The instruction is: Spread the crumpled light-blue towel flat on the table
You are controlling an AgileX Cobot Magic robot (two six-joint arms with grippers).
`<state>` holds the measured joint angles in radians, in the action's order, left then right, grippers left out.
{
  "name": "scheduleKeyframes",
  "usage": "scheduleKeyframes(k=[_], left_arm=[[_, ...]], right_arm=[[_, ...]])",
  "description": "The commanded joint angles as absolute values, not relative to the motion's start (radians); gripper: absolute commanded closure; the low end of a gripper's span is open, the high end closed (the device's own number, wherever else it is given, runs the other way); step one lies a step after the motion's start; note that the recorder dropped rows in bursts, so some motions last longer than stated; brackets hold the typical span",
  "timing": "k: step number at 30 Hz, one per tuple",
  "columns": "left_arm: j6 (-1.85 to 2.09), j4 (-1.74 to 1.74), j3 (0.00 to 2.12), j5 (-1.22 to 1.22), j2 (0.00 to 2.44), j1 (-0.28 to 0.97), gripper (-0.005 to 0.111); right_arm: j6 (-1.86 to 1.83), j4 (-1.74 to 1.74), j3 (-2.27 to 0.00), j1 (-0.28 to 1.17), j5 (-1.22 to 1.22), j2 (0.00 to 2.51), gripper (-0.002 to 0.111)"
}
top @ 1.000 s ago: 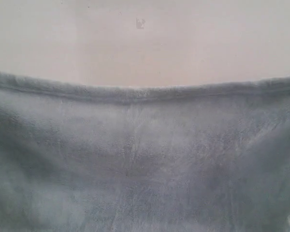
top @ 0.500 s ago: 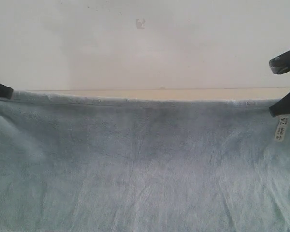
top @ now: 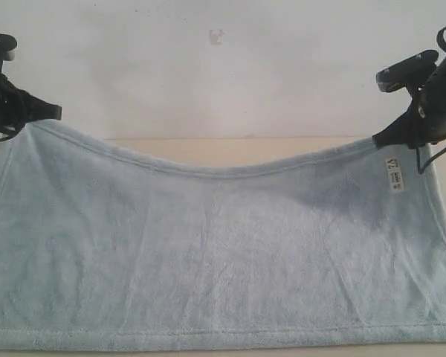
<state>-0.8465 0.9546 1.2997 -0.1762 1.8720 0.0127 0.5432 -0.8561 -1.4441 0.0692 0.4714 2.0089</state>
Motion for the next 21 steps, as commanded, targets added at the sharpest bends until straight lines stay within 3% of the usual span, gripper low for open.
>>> scheduleKeyframes(k=[1, 3, 5, 11, 15, 17, 21], left_arm=[[-0.873, 0.956, 1.372, -0.16, 1.879, 0.01, 0.034], [-0.909, 0.956, 1.398, -0.215, 1.879, 0.01, 0.014], [-0.924, 0.956, 1.414, -0.313, 1.877, 0.01, 0.007], [-0.826, 0.92, 1.418, -0.545, 1.87, 0.012, 0.008], [-0.672, 0.744, 1.388, -0.518, 1.838, 0.012, 0.008], [-0.63, 0.667, 1.358, -0.474, 1.809, 0.012, 0.008], [-0.527, 0.538, 1.301, -0.458, 1.744, 0.012, 0.009]], right_arm=[[0.594, -0.85, -1.534, 0.059, 0.529, 2.022, 0.028], [0.599, -0.859, -1.539, 0.059, 0.537, 2.014, 0.033], [0.599, -0.857, -1.537, 0.059, 0.535, 1.996, 0.037], [0.472, -0.727, -1.532, 0.059, 0.588, 1.952, 0.037], [0.401, -0.686, -1.442, 0.059, 0.578, 1.9, 0.039], [0.401, -0.69, -1.359, 0.059, 0.534, 1.856, 0.05], [0.433, -0.69, -1.204, 0.055, 0.44, 1.765, 0.087]])
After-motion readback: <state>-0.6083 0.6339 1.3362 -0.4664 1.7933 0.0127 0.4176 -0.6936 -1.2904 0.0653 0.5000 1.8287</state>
